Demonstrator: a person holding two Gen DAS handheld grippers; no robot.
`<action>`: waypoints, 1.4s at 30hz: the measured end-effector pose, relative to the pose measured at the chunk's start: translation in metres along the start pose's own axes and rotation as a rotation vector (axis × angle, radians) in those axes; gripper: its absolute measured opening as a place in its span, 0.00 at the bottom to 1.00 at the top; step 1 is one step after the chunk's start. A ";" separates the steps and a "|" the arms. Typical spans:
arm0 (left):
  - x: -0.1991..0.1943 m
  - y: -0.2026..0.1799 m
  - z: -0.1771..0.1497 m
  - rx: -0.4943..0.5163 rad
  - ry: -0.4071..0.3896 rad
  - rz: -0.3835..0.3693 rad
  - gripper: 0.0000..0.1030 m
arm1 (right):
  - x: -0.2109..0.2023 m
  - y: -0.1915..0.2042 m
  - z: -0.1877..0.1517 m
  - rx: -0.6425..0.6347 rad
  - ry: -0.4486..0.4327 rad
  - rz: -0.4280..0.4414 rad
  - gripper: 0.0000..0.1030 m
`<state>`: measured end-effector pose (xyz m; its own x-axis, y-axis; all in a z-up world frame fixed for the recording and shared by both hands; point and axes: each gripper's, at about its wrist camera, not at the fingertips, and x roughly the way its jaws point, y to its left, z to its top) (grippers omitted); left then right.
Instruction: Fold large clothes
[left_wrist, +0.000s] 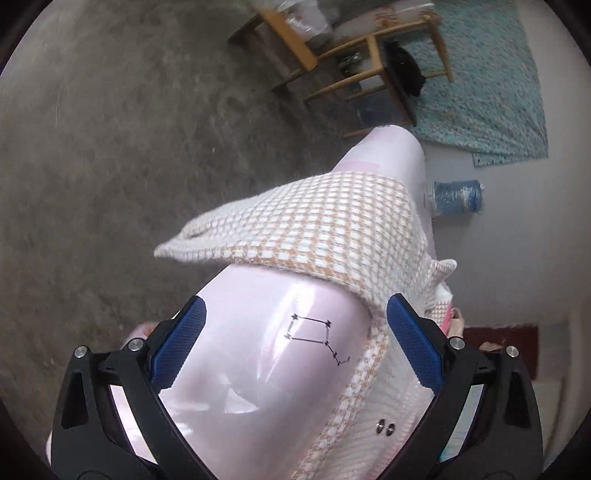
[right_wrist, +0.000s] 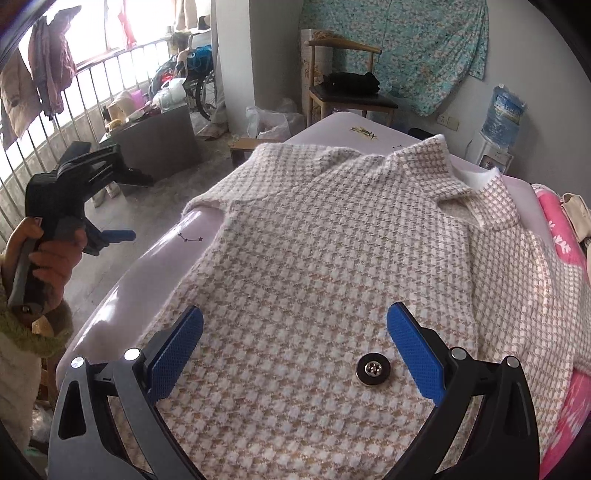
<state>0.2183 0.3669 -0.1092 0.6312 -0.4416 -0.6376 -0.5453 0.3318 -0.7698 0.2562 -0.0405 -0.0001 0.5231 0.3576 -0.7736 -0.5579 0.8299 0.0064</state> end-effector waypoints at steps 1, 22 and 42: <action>0.011 0.013 0.006 -0.054 0.042 -0.027 0.92 | 0.005 0.002 0.001 -0.004 0.010 -0.006 0.95; 0.141 0.109 0.052 -0.478 0.276 -0.166 0.36 | 0.066 -0.021 0.011 0.054 0.092 -0.132 0.89; -0.037 -0.185 -0.030 0.682 -0.521 0.346 0.07 | 0.008 -0.056 0.010 0.180 -0.011 -0.014 0.34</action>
<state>0.2794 0.2968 0.0579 0.7520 0.1493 -0.6420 -0.4115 0.8672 -0.2804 0.2977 -0.0800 -0.0001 0.5376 0.3496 -0.7673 -0.4270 0.8976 0.1097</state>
